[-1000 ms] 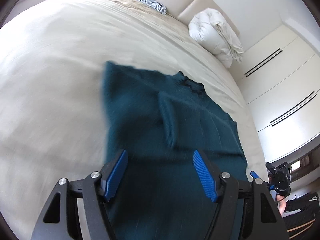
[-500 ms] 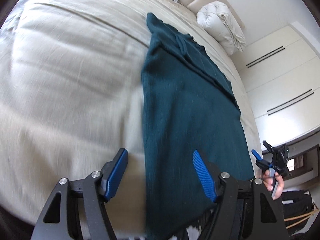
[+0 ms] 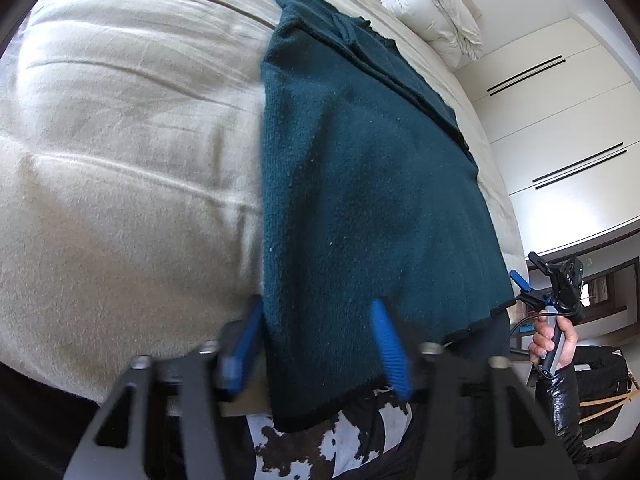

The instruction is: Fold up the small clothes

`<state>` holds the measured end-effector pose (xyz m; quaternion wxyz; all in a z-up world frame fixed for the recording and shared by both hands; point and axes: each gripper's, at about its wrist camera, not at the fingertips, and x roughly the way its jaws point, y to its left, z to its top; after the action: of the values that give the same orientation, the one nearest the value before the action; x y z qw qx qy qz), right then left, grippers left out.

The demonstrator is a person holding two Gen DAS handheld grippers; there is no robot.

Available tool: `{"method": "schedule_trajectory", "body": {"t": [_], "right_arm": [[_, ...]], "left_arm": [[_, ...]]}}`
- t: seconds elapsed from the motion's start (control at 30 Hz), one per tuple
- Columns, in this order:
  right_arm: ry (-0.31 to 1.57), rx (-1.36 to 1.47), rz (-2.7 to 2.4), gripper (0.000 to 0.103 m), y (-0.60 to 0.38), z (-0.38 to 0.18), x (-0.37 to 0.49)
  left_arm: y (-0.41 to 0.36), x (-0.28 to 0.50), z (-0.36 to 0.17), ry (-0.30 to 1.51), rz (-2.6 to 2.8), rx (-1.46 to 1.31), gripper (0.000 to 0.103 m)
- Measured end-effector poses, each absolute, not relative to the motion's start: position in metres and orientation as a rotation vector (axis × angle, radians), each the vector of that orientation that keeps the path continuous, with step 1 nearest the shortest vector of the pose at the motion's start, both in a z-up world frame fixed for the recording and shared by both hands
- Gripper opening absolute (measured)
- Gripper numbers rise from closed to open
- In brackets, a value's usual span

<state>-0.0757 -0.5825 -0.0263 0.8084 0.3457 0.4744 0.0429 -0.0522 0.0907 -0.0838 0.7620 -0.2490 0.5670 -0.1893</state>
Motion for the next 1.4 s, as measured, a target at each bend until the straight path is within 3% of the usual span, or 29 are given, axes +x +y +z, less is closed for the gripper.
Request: {"method": "schedule_trajectory", "body": {"t": [0.1,0.13,0.5,0.7,0.77,0.9,0.93,1.0,1.03,1.17,1.4], "right_arm": [[1.064,0.705,0.091,0.075,-0.587,-0.029,-0.082],[1.088,0.681,0.084,0.075,-0.587,-0.030,-0.084],[1.195,0.612,0.154,0.074,-0.576,-0.032,-0.093],[1.244,0.579,0.161,0.055,-0.567,-0.036,-0.094],[1.255,0.577,0.162,0.041,-0.565,-0.038,-0.094],[1.262,0.558,0.176,0.032,-0.559,-0.038,-0.095],[1.260,0.557,0.174,0.028,-0.558,-0.038,-0.095],[1.253,0.559,0.170,0.021,-0.558,-0.038,-0.096],[1.252,0.558,0.168,0.017,-0.558,-0.038,-0.096],[1.243,0.558,0.163,0.010,-0.558,-0.038,-0.097],[1.217,0.554,0.169,0.007,-0.555,-0.035,-0.098]], "left_arm": [[0.088,-0.052,-0.087,1.254,-0.414,-0.522,0.022],[0.087,-0.051,-0.087,1.260,-0.417,-0.516,0.020],[0.089,-0.053,-0.090,1.285,-0.421,-0.530,0.024],[0.087,-0.054,-0.093,1.302,-0.438,-0.521,0.024],[0.086,-0.055,-0.092,1.307,-0.444,-0.506,0.024],[0.083,-0.058,-0.091,1.310,-0.453,-0.492,0.023],[0.083,-0.059,-0.091,1.309,-0.450,-0.491,0.021],[0.082,-0.059,-0.091,1.313,-0.445,-0.480,0.009],[0.082,-0.060,-0.092,1.317,-0.449,-0.477,0.009],[0.083,-0.064,-0.092,1.319,-0.457,-0.472,0.007],[0.080,-0.064,-0.092,1.324,-0.457,-0.462,0.007]]}}
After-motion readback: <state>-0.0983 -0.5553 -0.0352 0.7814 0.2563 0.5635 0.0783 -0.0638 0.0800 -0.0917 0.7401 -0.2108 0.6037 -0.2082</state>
